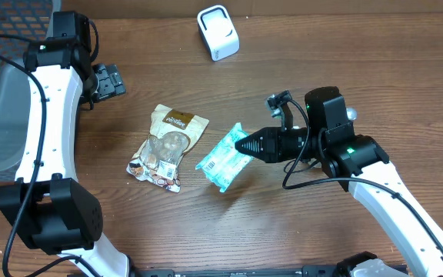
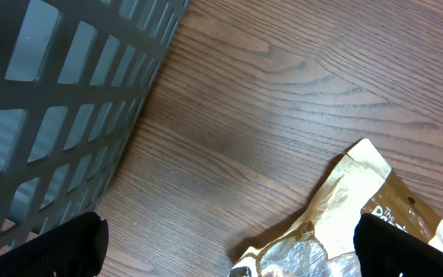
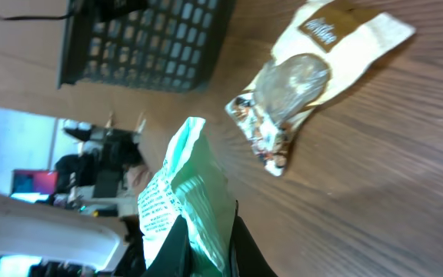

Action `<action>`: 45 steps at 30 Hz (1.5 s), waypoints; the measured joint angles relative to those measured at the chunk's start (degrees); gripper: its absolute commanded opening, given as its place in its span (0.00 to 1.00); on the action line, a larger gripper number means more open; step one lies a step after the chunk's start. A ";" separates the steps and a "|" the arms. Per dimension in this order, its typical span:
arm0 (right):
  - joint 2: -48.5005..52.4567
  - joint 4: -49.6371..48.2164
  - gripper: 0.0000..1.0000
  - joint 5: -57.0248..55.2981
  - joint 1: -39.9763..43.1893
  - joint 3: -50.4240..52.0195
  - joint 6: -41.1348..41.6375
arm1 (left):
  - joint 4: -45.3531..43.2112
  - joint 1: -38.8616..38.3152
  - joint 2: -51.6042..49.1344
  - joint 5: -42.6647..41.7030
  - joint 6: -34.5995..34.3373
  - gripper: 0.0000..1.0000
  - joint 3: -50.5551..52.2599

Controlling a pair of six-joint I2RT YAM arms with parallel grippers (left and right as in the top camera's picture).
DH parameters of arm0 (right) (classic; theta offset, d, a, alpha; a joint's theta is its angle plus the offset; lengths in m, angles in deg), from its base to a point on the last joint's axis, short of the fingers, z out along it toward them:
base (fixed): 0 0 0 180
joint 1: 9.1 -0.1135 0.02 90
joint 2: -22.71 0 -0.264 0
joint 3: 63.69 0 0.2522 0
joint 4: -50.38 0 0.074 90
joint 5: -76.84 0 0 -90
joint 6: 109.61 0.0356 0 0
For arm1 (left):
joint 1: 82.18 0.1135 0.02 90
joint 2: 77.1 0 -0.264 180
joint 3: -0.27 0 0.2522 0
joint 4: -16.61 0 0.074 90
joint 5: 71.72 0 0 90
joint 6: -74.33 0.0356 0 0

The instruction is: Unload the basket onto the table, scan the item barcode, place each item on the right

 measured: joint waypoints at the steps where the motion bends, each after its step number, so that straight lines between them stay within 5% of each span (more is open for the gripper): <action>1: 0.00 0.24 0.04 0.70 0.00 0.00 -0.02 | 0.00 0.02 0.02 0.00 -0.02 1.00 0.00; 45: 0.00 4.35 0.04 6.99 0.00 0.00 -0.42 | 0.00 0.00 0.00 0.00 -0.02 1.00 0.00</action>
